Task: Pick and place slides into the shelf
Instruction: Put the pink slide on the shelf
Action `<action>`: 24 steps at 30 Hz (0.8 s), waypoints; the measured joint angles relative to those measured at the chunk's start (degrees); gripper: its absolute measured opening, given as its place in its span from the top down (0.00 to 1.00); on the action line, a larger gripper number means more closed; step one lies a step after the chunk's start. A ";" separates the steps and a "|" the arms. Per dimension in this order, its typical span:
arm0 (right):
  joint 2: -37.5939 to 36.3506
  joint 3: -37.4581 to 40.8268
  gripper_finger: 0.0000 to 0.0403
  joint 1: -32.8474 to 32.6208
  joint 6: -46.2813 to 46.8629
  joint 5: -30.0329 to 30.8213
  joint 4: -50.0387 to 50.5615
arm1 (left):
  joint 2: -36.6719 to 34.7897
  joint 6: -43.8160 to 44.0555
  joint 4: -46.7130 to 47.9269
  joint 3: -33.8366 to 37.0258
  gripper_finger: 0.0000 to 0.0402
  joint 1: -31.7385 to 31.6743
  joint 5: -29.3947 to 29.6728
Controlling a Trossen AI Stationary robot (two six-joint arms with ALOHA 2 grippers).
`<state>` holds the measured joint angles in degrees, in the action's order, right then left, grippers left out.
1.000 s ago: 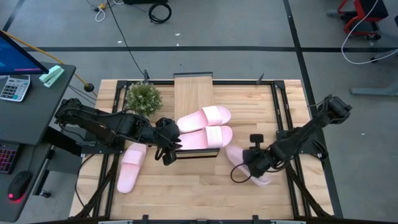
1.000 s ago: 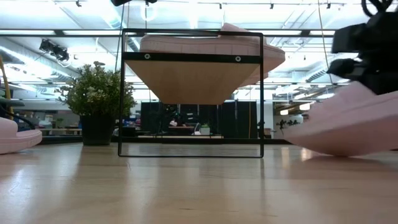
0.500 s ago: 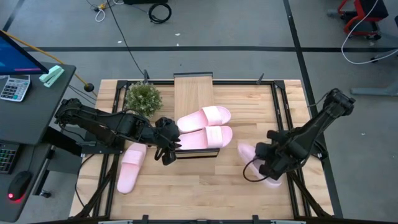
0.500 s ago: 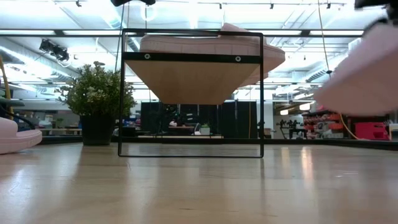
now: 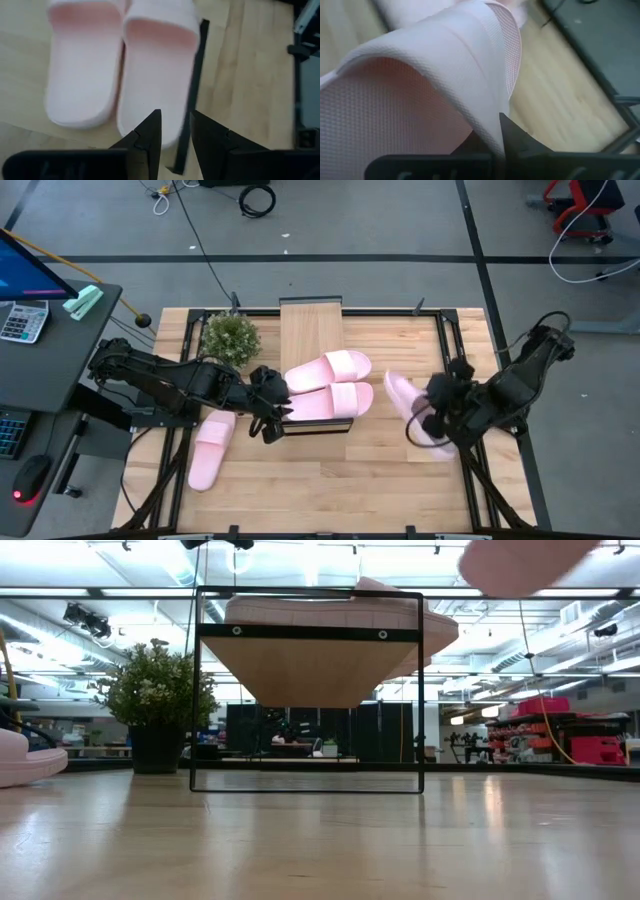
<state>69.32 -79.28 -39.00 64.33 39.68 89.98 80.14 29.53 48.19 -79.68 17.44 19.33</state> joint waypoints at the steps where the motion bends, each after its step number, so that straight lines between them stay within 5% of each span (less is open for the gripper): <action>1: -0.02 -0.76 0.98 1.29 0.14 0.95 0.06 | 0.00 -0.83 -0.61 0.00 0.73 0.02 0.85; 8: 0.02 -3.02 0.98 11.09 0.00 0.73 -2.41 | 0.00 -15.56 -12.96 0.00 0.73 0.88 6.25; 24: 0.83 -3.02 0.98 34.36 -13.04 -15.78 -21.87 | 0.07 -62.82 -39.83 0.01 0.73 0.87 11.15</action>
<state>70.14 -82.30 -4.64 51.29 23.90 68.11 80.20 -33.29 8.36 -79.67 18.31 30.49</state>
